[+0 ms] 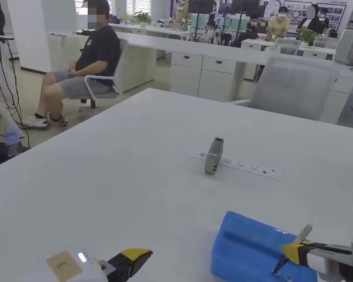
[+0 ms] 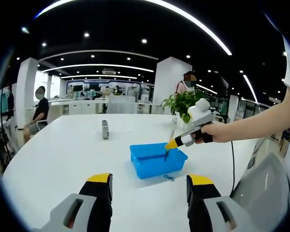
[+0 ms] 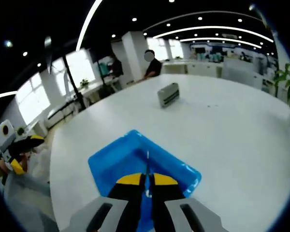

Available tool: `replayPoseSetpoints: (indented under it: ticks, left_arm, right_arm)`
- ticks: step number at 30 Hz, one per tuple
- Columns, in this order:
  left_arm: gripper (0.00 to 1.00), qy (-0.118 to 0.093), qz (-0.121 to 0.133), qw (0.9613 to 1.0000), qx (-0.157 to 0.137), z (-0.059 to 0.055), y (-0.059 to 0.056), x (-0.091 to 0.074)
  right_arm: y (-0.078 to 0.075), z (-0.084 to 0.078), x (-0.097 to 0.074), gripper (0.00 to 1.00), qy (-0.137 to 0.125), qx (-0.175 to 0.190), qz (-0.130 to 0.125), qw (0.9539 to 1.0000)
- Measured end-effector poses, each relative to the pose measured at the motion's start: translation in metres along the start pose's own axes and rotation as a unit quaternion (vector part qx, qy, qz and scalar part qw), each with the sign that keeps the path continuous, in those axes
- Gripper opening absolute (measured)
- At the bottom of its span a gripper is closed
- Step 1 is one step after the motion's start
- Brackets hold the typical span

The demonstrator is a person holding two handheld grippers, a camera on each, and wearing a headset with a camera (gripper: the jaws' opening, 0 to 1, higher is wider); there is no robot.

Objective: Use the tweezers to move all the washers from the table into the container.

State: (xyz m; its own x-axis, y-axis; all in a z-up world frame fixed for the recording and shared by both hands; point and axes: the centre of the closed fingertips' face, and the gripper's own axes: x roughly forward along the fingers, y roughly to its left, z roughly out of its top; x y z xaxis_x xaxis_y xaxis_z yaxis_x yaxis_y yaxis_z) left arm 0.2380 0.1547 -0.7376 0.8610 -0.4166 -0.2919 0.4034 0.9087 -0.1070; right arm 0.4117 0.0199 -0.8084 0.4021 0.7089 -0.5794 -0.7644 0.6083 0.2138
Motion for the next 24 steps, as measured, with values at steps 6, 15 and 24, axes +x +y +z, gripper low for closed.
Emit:
replayPoseSetpoints:
  ticks: [6, 15, 24]
  left_arm:
    - [0.61, 0.003, 0.0, 1.0, 0.002, -0.001, 0.0, 0.0]
    - [0.61, 0.007, 0.0, 1.0, 0.003, -0.002, 0.0, 0.0]
    - [0.6, 0.008, -0.001, 1.0, 0.005, -0.002, 0.0, 0.001]
  right_arm:
    - [-0.002, 0.0, 0.0, 0.03, 0.002, -0.019, -0.005, 0.9998]
    - [0.013, 0.013, -0.012, 0.03, -0.028, -0.019, 0.007, 0.9994]
    - [0.038, 0.02, -0.035, 0.03, -0.06, -0.016, 0.026, 0.9978]
